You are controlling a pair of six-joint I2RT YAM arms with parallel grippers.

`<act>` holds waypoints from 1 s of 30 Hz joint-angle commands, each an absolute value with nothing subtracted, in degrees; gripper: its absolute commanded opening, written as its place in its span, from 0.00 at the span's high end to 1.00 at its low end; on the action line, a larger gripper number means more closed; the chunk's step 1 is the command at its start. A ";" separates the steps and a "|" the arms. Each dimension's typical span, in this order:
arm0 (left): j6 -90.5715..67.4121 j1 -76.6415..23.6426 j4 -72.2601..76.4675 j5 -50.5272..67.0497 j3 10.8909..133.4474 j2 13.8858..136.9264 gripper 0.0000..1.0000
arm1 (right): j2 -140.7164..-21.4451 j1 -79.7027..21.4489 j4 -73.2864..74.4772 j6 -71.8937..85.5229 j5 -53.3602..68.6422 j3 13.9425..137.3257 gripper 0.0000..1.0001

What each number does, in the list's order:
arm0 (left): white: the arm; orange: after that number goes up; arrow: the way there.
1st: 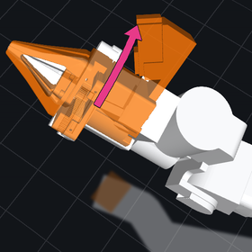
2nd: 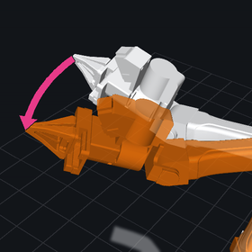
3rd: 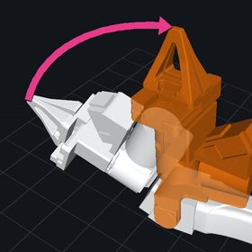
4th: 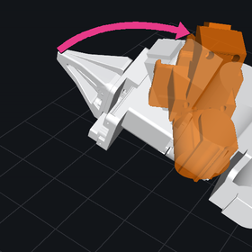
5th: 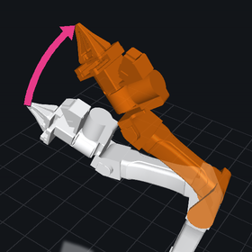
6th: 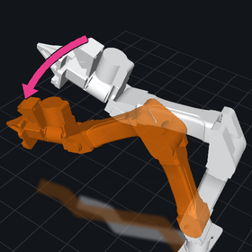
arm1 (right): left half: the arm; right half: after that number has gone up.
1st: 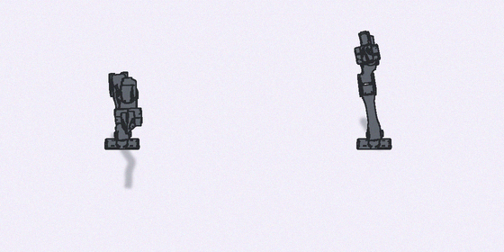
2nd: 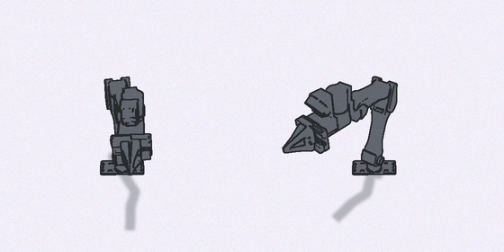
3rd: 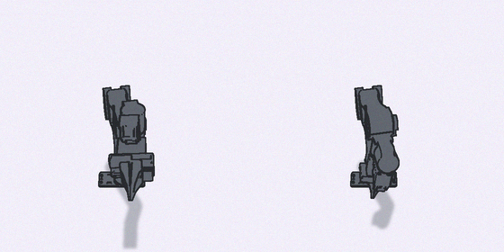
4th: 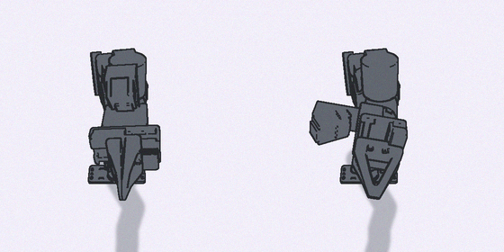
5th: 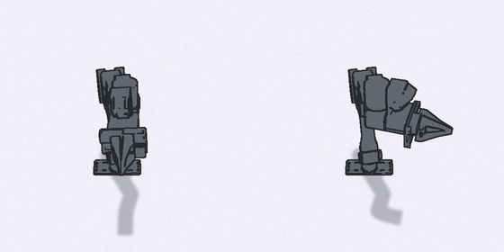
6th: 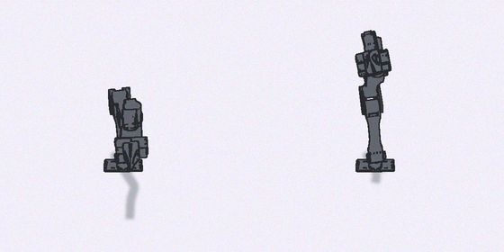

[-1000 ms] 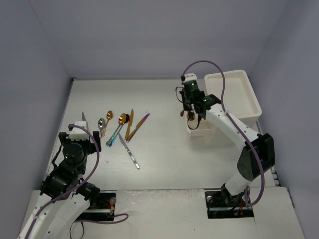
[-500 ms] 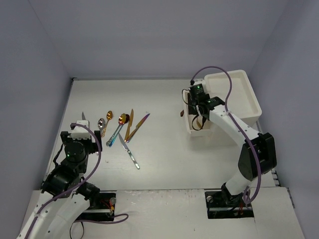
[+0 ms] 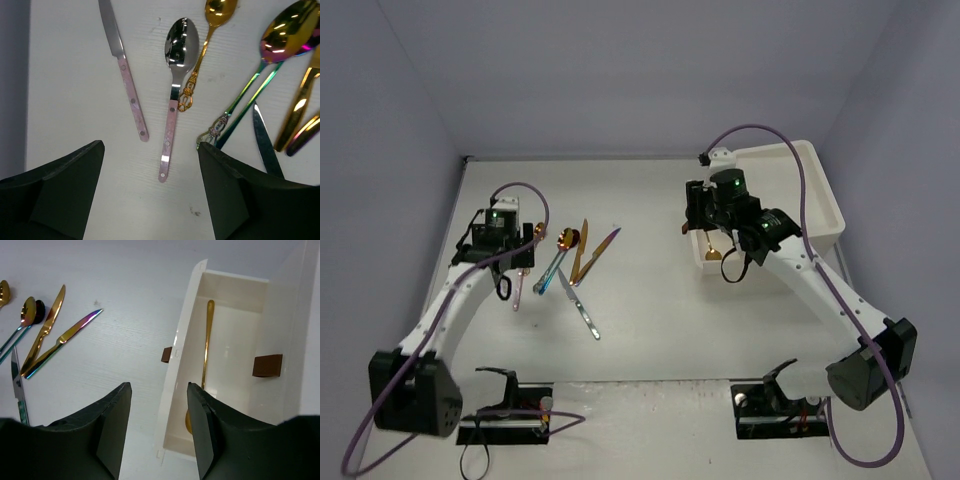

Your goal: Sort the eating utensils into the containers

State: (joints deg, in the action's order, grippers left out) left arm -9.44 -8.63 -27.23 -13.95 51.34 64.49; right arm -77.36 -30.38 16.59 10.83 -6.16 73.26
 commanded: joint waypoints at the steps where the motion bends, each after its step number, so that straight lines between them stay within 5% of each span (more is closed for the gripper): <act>1: -10.37 -5.62 -26.19 -6.59 56.79 73.49 0.27 | -72.69 -30.85 13.10 10.02 -4.22 69.79 0.54; 22: -7.48 -1.41 -27.16 -3.43 60.97 96.54 0.52 | -69.70 -30.76 10.46 9.05 -2.56 62.40 0.53; 26: -7.47 -0.88 -27.78 -2.62 61.53 99.06 0.68 | -69.43 -30.76 10.37 9.15 -2.46 62.22 0.53; 30: -7.61 -0.88 -29.81 -0.54 62.17 98.90 1.00 | -69.06 -30.76 10.34 9.61 -2.17 61.96 0.53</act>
